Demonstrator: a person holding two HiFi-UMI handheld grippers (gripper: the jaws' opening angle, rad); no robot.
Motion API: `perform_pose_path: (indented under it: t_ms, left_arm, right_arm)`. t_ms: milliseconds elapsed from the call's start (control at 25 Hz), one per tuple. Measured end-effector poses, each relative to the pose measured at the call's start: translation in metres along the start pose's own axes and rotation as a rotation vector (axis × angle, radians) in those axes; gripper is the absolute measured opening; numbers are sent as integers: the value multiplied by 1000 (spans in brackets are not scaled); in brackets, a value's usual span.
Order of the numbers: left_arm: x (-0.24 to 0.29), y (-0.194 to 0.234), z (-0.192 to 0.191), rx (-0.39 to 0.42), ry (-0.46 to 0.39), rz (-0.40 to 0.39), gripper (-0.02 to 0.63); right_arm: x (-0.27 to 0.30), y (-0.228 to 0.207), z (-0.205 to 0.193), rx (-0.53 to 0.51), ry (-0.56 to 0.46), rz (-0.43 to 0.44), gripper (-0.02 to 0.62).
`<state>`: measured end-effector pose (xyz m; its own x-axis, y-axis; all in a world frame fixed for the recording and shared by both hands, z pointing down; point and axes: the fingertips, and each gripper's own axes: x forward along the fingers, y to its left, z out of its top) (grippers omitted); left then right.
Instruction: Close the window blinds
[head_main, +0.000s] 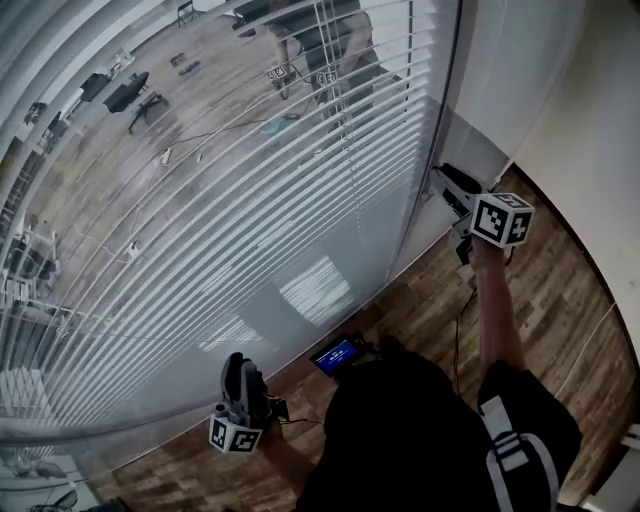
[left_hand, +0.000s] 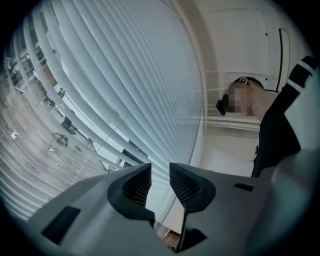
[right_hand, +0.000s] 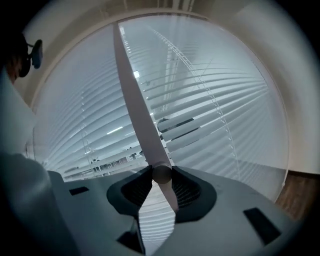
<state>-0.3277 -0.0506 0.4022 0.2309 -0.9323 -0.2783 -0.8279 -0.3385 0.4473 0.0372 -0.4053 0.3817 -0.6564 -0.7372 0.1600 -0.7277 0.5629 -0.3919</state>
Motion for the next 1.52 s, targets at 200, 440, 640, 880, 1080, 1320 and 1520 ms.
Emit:
perform_pose_path:
  t_ms: [200,440,640,880,1080,1320,1520]
  left_arm:
    - [1,-1,2,-2,1,3,123]
    - [1,-2,3,-6,5,-2,123]
    - [1,-1,5,-5,13,-5,122]
    - [6,-4,0,-10,19,-18,122]
    - [7,-8,4,-10,18,-19,122]
    - [4,-6,-2,-2,14,-5,121]
    - [6,-8,-4,-1,13,-7,121]
  right_arm:
    - [-1,1,6,175,-19,60,129]
    - [2,8,5,250,-67,173,133]
    - [-11,13,5,-316,-59,-31,172]
    - [-4,27,3,-896,27,-194,172]
    - [-2,26,5,-972,60,-223,144]
    - [0,18,1,-791,76,-188,130]
    - [1,6,0,-383,88,-88,129]
